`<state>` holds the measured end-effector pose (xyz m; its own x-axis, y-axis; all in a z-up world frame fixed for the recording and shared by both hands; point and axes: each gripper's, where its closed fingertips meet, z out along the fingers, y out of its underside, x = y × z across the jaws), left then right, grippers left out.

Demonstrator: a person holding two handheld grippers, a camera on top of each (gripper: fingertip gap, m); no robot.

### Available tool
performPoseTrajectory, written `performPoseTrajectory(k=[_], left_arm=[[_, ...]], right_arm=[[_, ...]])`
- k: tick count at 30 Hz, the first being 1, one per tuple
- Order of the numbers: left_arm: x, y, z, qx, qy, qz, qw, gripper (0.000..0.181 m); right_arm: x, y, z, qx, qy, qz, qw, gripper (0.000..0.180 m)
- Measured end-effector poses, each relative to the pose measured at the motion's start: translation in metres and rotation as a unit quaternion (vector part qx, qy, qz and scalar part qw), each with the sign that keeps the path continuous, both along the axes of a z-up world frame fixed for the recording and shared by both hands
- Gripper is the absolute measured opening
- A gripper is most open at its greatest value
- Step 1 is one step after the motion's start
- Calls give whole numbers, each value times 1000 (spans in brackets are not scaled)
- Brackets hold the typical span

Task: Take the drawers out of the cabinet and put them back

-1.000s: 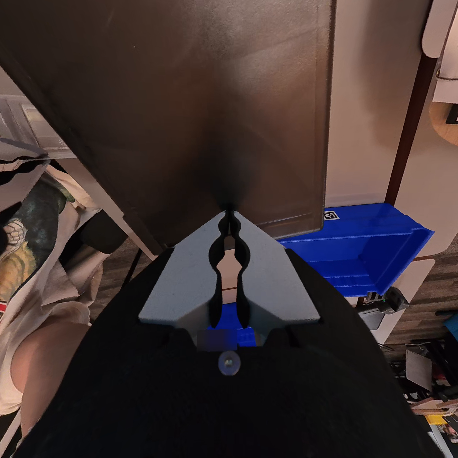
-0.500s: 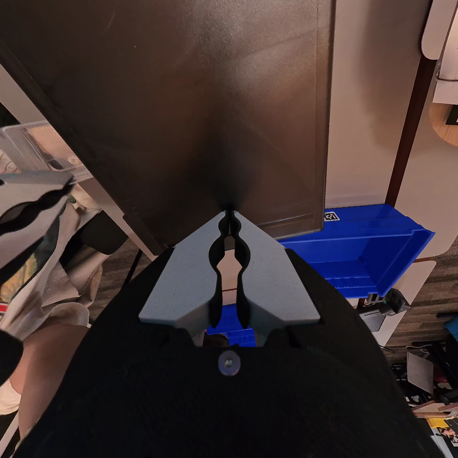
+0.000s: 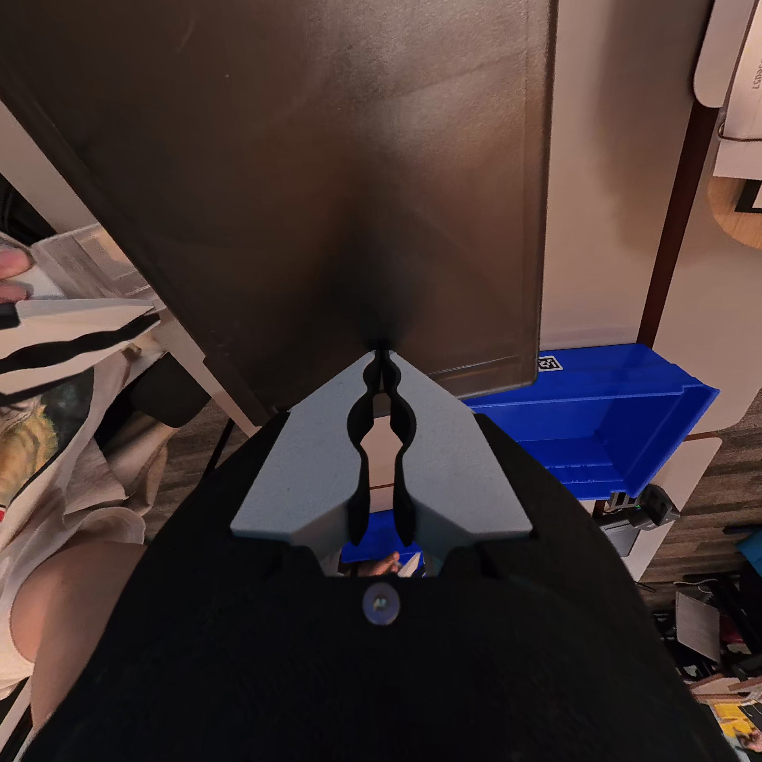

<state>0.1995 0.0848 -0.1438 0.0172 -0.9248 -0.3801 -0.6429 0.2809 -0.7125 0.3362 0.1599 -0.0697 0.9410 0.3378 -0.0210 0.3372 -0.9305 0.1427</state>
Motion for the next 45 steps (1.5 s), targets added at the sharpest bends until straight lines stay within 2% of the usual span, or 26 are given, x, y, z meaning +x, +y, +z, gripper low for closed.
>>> performPoseTrajectory(k=[1,4,8,11,14,18,21,22,24,27,30,33,35,40,45], left_arm=[[-1,0,-2,26,-20,-3,999,4],[-6,2,-14,125,-70,-3,990,3],[-2,11,-38,256,-110,1,960,3],[11,15,-39,276,-140,6,951,2],[24,25,-36,256,-161,11,953,3],[36,23,-32,276,-186,-16,943,7],[35,5,-31,289,-211,-57,932,36],[31,0,-29,303,-217,-63,926,39],[19,-6,-28,333,-224,-68,913,32],[-3,-1,-34,383,-216,-63,896,0],[-18,14,-51,472,-161,-63,865,0],[-16,29,-66,520,-105,-62,845,0],[-11,34,-64,541,-103,-59,833,0],[3,47,-52,554,-109,-37,824,0],[22,50,-48,565,-113,-48,816,0]], right_arm=[[0,0,0,0,-1,-1,1000,0],[0,0,0,-1,-7,1,1000,0],[0,0,0,-6,-15,1,1000,0],[0,0,0,-10,-18,2,1000,0],[0,0,0,-11,-16,3,1000,0],[0,0,0,-6,-6,3,1000,0],[0,0,0,-1,3,-1,1000,0],[0,0,0,1,4,-1,1000,0],[0,0,0,6,4,1,1000,0],[0,0,0,11,5,1,1000,0],[0,0,0,9,4,0,1000,0],[0,0,0,0,-4,-2,1000,0],[0,0,0,-7,-12,-1,1000,0],[0,0,0,-13,-16,-3,1000,0],[0,0,0,-13,-14,-7,1000,0]])
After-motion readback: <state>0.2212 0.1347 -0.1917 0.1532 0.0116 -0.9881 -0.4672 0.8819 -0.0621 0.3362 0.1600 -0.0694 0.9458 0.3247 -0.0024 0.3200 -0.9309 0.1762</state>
